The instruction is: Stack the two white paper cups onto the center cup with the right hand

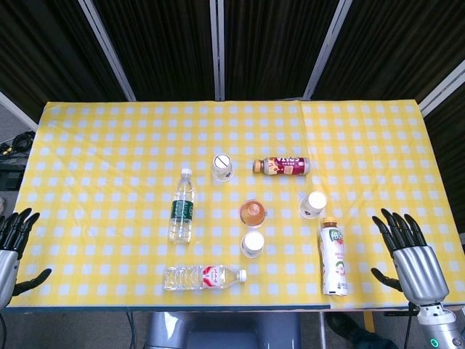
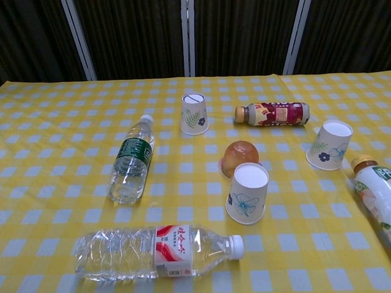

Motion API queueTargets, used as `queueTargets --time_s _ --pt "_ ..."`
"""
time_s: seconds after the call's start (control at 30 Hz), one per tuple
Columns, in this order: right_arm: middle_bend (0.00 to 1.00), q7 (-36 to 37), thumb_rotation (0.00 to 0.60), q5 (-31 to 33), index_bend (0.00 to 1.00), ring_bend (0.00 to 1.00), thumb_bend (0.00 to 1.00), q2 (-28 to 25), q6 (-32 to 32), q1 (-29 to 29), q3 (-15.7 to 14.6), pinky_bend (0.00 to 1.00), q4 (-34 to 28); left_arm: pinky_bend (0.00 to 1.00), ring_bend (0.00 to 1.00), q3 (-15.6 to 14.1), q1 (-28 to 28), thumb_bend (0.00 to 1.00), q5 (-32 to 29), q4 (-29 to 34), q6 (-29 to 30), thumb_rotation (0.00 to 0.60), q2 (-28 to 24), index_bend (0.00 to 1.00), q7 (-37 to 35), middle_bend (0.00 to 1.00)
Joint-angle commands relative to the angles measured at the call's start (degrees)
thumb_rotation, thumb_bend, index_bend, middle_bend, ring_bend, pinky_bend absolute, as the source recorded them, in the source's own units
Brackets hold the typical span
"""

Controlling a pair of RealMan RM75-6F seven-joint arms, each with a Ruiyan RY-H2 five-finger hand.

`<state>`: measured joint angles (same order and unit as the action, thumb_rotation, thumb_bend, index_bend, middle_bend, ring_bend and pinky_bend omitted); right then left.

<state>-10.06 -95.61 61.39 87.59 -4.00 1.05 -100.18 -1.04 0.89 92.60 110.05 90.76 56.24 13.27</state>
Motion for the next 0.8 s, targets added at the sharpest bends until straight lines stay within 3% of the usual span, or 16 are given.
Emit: queueTargets --time_s 0.03,0.27,0.37,0.63,0.8 --pt "0.0 -0.28 0.6 0.23 0.0 0.0 0.0 0.14 -0.33 -0.11 -0.02 0.0 0.12 0.0 0.0 0.1 -0.09 0.0 -0.04 -0.06 -0.08 0.6 0.07 0.0 -0.03 0.0" --pt "0.0 -0.85 0.6 1.6 0.0 0.0 0.0 0.83 -1.94 -1.09 0.72 0.0 0.35 0.0 0.0 0.5 -0.47 0.0 -0.84 -0.05 -0.75 0.6 0.38 0.0 0.51 0.0" --pt "0.0 -0.99 0.6 2.75 0.0 0.0 0.0 0.86 -4.86 -3.75 2.54 0.0 0.65 0.0 0.0 0.72 -0.71 0.0 -0.73 -0.3 -0.81 0.6 0.54 0.0 0.33 0.0" --pt "0.01 6.47 0.6 8.8 0.01 0.0 0.0 0.03 -28.16 -23.66 12.33 0.08 5.87 0.0 0.0 2.8 -2.56 0.0 -4.87 -0.8 -3.34 0.6 1.53 0.0 1.66 0.0" --pt "0.06 9.29 0.6 16.23 0.02 0.0 0.0 5.25 -42.84 -36.47 17.29 0.19 11.55 0.0 0.0 4.44 -3.86 0.0 -9.08 -0.71 -5.28 0.6 1.64 0.0 2.21 0.0"
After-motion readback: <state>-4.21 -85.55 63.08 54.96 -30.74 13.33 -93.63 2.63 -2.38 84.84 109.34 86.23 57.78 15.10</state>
